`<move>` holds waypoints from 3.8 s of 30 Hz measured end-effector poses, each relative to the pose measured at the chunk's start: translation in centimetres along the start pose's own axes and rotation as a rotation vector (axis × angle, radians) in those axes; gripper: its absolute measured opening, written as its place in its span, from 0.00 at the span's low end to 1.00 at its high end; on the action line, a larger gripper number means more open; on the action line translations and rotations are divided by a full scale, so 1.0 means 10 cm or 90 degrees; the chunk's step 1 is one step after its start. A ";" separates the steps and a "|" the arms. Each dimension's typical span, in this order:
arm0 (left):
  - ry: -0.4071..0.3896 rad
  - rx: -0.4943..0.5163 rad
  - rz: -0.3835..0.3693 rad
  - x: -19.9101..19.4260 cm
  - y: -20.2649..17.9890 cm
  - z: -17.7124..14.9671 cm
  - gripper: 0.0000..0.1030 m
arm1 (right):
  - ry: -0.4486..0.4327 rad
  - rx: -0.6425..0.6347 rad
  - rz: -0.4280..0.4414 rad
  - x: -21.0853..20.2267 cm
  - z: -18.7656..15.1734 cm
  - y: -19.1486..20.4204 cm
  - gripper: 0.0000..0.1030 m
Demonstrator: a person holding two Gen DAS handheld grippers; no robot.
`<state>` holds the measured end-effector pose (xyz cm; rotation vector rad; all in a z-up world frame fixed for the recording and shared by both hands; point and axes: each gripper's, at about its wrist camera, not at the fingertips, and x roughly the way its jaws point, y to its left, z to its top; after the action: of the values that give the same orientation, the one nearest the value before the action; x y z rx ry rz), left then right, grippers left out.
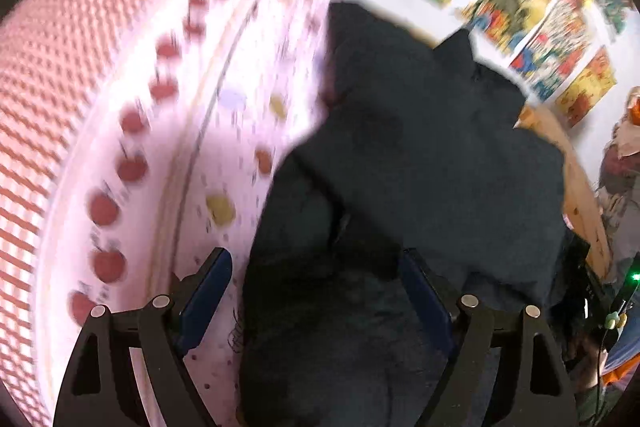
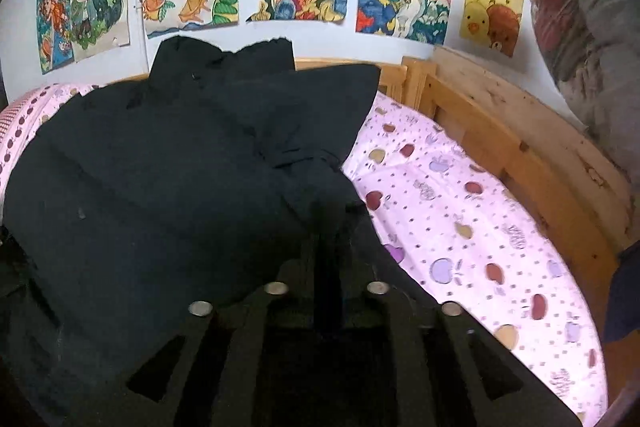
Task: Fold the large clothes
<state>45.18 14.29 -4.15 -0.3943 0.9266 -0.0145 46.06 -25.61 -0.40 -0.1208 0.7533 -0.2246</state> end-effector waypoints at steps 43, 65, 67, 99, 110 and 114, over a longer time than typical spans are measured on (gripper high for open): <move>0.032 0.100 -0.007 1.12 -0.51 0.03 1.00 | 0.023 -0.103 0.164 0.90 -0.32 0.74 0.73; -0.129 0.230 -0.055 -2.27 -1.16 -0.23 1.00 | -0.002 -0.007 0.199 -2.44 0.31 0.06 0.88; -0.134 0.231 -0.059 -2.61 -1.15 -0.29 1.00 | -0.006 -0.009 0.212 -2.76 0.30 0.00 0.88; -0.357 0.125 0.006 -1.44 -1.76 1.53 1.00 | -0.165 0.015 0.117 -1.35 2.14 0.40 0.89; -0.248 0.227 0.068 -0.01 -1.90 2.09 1.00 | -0.127 0.057 0.143 0.47 2.26 0.20 0.89; -0.206 0.207 0.044 0.47 -1.97 2.38 1.00 | -0.084 0.074 0.165 1.14 2.32 0.15 0.89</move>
<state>69.64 2.87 11.56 -0.0580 0.6026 -0.0373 70.32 -26.29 8.55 0.0724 0.6151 -0.0137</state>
